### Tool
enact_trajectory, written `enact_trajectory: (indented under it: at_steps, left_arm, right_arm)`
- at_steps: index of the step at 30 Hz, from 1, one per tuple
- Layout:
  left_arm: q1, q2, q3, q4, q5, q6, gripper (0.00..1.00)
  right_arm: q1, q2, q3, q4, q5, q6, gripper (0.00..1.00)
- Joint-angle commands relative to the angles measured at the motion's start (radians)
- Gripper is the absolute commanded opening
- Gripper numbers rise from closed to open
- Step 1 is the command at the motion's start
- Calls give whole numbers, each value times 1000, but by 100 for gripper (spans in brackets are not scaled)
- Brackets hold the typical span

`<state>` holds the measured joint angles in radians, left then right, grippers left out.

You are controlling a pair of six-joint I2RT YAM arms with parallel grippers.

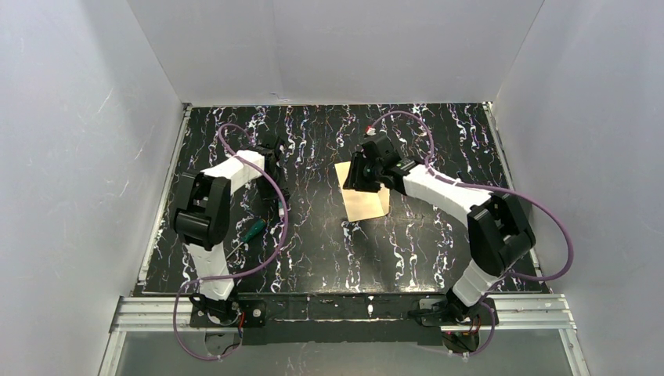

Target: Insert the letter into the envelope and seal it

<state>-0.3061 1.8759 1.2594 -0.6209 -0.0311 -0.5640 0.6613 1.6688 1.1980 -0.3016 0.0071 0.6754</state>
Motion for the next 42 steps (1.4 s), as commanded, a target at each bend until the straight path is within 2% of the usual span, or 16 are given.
enact_trajectory:
  at_steps: [1,4,8,9,13,19,24,29,33,38,42]
  left_arm:
    - [-41,28,1,7,-137,-41,35]
    - [-68,52,-9,22,-167,-52,28]
    - [-70,61,9,24,-143,-56,3]
    - [-71,37,22,6,-124,-59,0]
    - [-70,-97,81,-59,-9,-128,0]
    - [-70,-270,134,-51,131,-317,0]
    - [-70,-331,149,-28,228,-427,0]
    - [-70,-393,104,29,303,-502,0]
    - [-70,-404,123,42,354,-484,0]
    - [-70,-422,151,17,336,-445,0]
    - [-71,-435,149,26,374,-442,0]
  right_arm:
    - [1,-78,-45,89,-39,-31,49]
    - [16,-103,-89,170,-79,-69,52]
    - [52,-131,-133,221,-73,-103,57]
    - [62,-136,-139,232,-74,-108,59]
    - [117,-156,-150,333,-102,-100,62]
    - [168,-145,-174,642,-98,105,72]
    - [195,-118,-86,558,29,173,76]
    - [201,-121,-58,595,2,201,76]
    - [201,-125,-66,593,-1,248,72]
    - [202,-139,-61,601,-41,268,52]
    - [201,-178,-80,614,-13,265,20]
